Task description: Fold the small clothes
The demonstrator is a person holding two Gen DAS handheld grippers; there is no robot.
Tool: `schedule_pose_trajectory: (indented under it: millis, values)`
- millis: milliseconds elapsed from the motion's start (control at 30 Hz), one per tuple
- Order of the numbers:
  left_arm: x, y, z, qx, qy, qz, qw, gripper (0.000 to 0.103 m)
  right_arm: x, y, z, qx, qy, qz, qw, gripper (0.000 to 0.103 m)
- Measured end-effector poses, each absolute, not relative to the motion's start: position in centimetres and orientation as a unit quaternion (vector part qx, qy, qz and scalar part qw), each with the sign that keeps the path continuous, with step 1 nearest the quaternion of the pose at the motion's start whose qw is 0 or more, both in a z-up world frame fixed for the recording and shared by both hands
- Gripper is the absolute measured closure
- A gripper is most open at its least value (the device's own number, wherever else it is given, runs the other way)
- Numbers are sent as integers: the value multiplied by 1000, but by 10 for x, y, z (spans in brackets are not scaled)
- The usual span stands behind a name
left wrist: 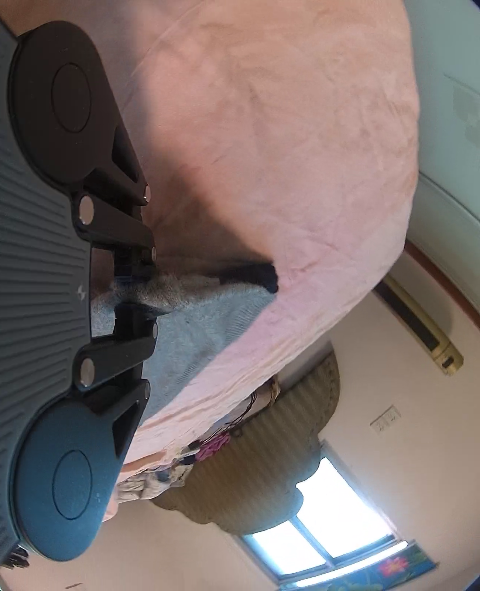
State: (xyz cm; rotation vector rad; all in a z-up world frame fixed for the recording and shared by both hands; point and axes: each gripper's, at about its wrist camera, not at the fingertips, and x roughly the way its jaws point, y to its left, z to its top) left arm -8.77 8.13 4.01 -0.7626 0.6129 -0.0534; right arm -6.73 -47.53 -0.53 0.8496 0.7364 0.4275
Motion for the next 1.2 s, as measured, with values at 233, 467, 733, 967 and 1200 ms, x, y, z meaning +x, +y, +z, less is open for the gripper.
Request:
schedule_pose_trajectory:
  millis: [233,467,733,967,1200]
  values:
    - [-91,91,9,-294,345,-34,891,88,-90,-487,-43,382,394,196,813,82]
    - [-102,52,84,-76,210,68,972,52,-92,-510,22,350,282,158,879,24]
    - [38,-73,63,41,268,-27,962,33,21,-371,31,178,300,186,919,23]
    - [87,-45,1,52,337,-38,939,16,28,-338,-20,-1,307,151,940,22]
    - [85,-47,3,61,337,-14,939,15,41,-372,16,74,305,152,937,15]
